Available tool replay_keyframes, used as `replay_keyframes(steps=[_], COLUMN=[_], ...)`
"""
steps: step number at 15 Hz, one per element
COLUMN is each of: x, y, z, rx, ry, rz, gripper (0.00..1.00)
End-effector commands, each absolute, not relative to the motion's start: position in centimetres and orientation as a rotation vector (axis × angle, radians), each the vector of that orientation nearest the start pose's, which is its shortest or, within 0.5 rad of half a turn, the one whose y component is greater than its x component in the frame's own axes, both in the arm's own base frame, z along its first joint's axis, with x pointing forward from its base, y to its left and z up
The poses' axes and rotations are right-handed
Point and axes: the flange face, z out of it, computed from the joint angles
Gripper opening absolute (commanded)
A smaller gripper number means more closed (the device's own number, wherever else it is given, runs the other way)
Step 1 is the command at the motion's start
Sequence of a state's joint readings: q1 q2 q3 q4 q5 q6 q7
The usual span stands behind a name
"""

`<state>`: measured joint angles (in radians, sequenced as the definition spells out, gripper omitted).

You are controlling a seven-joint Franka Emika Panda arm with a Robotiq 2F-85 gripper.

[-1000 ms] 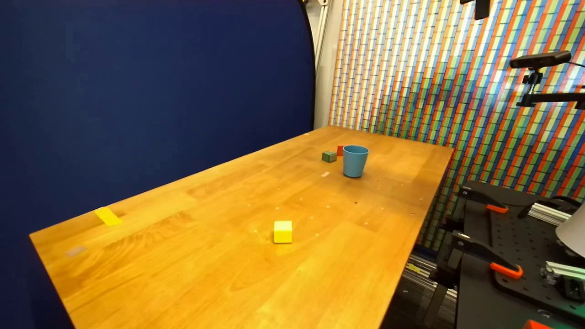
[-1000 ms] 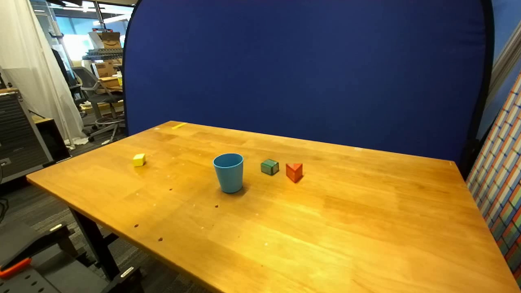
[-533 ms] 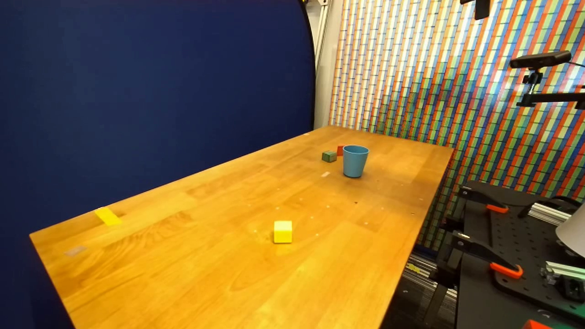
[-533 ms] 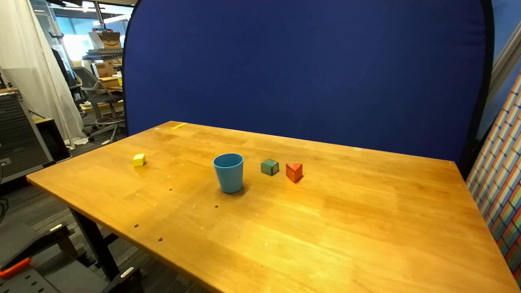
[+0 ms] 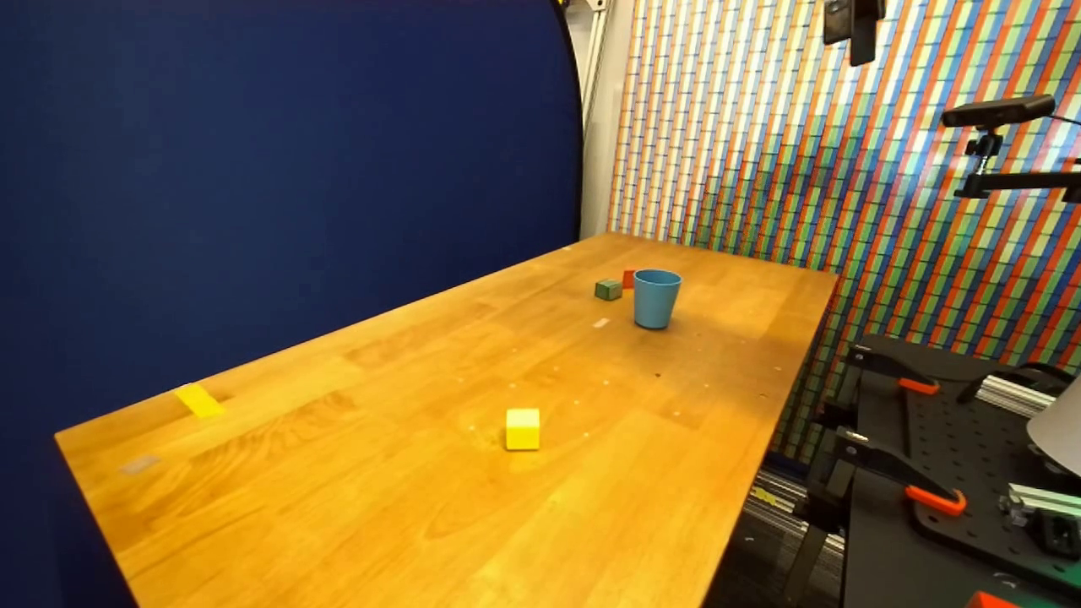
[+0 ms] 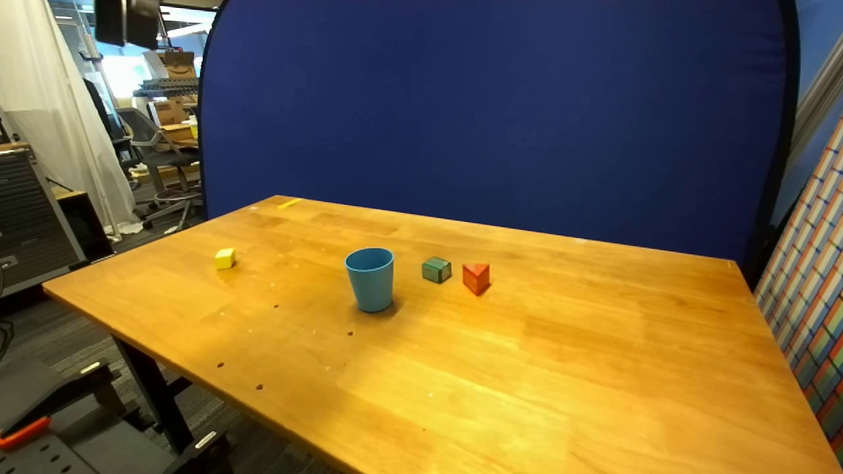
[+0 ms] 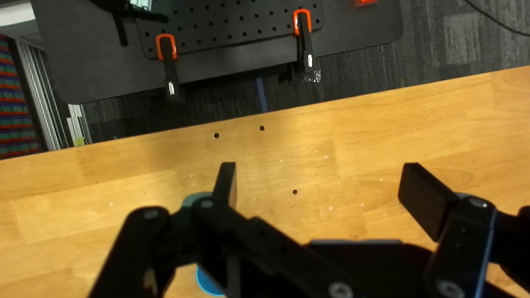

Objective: Put the yellow bock in the blue cup

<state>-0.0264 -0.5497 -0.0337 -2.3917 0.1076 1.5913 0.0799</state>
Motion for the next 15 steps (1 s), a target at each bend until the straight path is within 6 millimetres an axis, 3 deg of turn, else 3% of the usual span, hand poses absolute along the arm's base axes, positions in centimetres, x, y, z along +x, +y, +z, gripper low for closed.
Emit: replay_keyframes(steps=[1,5,8,15], x=[39.8,43.7,45.6,47.7], y=[3.6,11.1,15.4,22.0], z=[45.2,37.9,32.7,23.8], rx=[-3.01,-3.036,-3.058,-2.996], ry=[0.038,-0.222,-0.369,-0.55], rz=[0.397,0.411,0.404,0.424], gripper=[1.0,1.0,1.0,1.0])
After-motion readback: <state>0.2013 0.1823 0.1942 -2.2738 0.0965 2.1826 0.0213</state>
